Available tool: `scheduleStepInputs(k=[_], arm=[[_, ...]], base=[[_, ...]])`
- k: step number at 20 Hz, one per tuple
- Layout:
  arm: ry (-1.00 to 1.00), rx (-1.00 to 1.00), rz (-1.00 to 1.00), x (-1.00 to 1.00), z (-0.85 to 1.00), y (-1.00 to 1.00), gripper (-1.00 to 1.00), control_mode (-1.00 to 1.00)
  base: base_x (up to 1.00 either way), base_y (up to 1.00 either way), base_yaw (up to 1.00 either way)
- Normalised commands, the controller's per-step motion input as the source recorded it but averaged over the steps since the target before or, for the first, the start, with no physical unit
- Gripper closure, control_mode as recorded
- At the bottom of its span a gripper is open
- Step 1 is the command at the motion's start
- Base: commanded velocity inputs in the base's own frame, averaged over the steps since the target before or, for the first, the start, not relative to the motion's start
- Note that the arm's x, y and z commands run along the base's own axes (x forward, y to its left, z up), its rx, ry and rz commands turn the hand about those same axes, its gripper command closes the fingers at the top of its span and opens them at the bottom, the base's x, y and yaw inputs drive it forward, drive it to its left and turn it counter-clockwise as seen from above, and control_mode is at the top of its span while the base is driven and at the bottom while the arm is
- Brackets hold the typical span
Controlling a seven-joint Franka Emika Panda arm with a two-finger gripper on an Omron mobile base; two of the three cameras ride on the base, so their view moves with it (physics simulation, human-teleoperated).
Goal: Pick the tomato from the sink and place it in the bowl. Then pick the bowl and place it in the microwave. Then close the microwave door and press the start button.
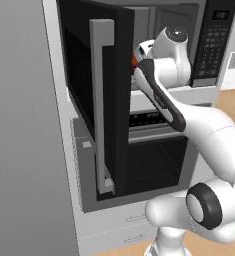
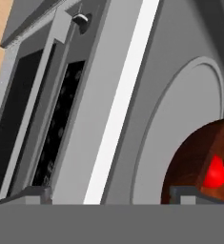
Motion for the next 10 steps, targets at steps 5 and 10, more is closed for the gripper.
scheduleStepInputs(k=[5, 10], arm=[[0.00, 0.08, 0.15, -1.00, 0.02, -0.05, -1.00, -1.00], [0.03, 0.08, 0.27, -1.00, 0.02, -0.08, -1.00, -1.00]], base=[[0.00, 0.00, 0.00], [0.00, 0.00, 0.00]])
